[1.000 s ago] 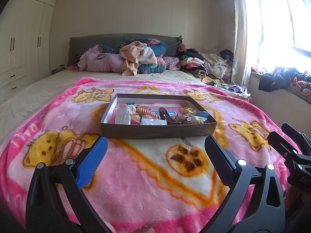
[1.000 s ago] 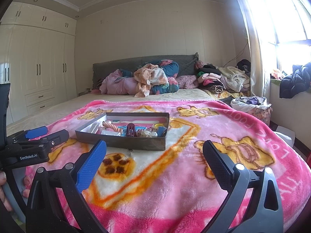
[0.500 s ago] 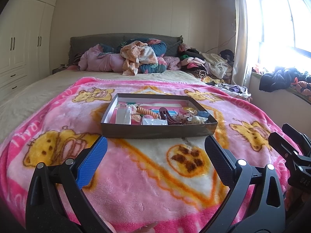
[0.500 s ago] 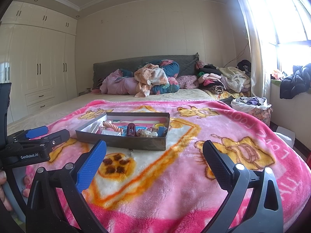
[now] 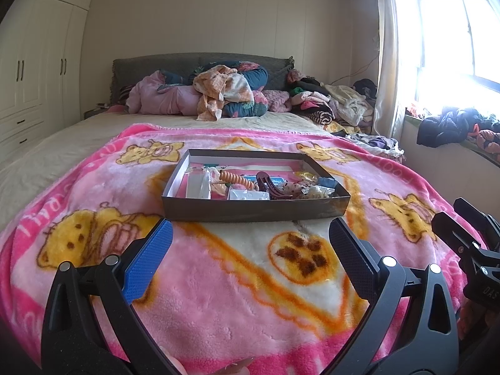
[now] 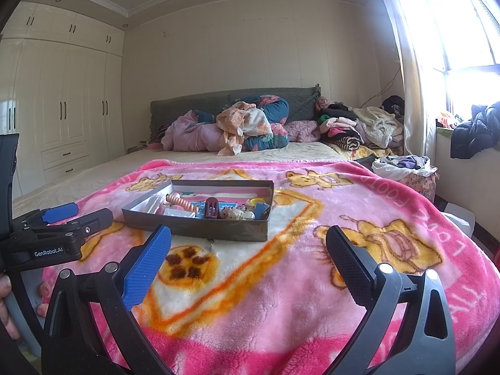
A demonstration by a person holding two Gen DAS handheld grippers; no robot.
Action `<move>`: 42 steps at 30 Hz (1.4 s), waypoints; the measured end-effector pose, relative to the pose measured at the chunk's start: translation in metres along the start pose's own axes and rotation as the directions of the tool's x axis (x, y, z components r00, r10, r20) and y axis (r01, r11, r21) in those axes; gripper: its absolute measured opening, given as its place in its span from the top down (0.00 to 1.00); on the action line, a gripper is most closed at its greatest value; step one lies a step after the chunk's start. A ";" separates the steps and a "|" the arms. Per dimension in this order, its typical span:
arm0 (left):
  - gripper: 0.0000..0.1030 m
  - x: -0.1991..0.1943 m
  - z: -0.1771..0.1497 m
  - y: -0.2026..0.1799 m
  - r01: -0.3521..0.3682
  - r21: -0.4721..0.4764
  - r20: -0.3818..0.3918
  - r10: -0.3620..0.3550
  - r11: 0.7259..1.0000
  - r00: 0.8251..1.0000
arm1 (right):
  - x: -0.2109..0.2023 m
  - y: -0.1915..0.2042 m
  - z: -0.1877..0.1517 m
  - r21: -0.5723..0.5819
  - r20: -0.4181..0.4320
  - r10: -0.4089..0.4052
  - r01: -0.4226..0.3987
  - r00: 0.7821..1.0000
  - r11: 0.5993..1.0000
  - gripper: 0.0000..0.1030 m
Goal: Organize jewelry
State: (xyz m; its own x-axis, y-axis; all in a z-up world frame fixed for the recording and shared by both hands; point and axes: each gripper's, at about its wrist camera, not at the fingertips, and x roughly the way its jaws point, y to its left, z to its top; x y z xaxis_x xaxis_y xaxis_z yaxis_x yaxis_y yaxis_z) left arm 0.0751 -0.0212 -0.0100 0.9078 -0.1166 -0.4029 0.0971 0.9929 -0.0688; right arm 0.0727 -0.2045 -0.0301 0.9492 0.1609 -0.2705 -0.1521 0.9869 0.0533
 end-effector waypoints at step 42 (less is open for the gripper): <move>0.11 0.001 -0.006 0.011 -0.039 -0.011 -0.019 0.039 0.999 0.999 | 0.003 0.001 -0.002 0.010 -0.009 0.005 -0.005 1.000 1.000 0.06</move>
State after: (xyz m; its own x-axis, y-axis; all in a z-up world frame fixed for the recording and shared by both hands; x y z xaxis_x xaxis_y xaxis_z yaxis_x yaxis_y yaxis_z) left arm 0.0747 -0.0106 -0.0162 0.9029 -0.0781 -0.4226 0.0568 0.9964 -0.0628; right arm 0.0746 -0.2028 -0.0328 0.9459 0.1658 -0.2788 -0.1539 0.9860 0.0644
